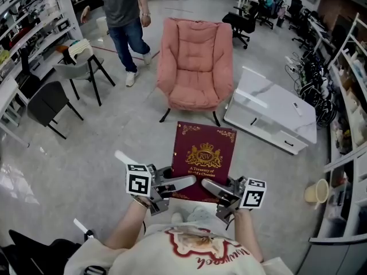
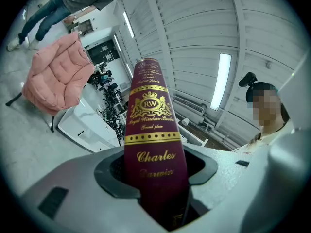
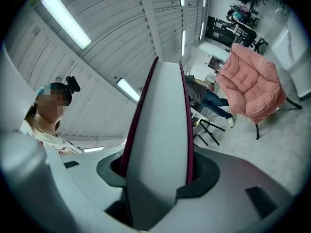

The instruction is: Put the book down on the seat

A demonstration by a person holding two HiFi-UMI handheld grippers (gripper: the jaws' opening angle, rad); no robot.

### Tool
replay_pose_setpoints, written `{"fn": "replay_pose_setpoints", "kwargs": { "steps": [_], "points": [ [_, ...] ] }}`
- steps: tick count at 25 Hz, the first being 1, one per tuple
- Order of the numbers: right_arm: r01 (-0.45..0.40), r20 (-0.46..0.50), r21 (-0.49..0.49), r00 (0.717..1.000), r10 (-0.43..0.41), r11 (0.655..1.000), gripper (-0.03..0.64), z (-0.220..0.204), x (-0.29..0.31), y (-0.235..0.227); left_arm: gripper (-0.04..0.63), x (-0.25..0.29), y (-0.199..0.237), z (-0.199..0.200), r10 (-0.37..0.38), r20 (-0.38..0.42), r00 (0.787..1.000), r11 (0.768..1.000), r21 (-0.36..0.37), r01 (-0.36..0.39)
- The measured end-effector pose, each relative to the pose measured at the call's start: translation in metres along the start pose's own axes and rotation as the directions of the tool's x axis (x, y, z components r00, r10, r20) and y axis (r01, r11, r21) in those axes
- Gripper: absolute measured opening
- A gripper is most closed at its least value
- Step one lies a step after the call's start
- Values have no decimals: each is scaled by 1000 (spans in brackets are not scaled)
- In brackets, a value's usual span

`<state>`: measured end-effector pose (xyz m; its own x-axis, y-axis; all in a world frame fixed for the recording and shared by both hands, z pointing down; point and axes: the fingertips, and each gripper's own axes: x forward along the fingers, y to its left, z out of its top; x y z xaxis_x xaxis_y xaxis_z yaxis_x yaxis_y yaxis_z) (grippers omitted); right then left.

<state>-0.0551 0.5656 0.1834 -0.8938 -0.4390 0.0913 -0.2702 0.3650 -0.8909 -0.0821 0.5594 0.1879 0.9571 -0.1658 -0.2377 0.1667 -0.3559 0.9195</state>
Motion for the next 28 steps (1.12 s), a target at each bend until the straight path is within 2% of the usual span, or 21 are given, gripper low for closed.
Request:
{"fn": "replay_pose_setpoints", "kwargs": {
  "steps": [4,14,20,28],
  "points": [
    [19,10,15,1000,-20,1000,222,21,7,-15,233,7,15,22,-4,-7,1000,1000,-17,4],
    [0,17,-9,1000,0,1000,222,29,5,-57,233,18,55,26,9,3,1000,1000,17,-9],
    [1,3,0,1000,-1,1000,222,115,35,-112,233,50,107,112,13,18,1000,1000,8,-14],
    [-7,-16,-7,1000,7,1000,222,221,46,-188,233,110,177,203,15,40,999,1000,16,-15]
  ]
}}
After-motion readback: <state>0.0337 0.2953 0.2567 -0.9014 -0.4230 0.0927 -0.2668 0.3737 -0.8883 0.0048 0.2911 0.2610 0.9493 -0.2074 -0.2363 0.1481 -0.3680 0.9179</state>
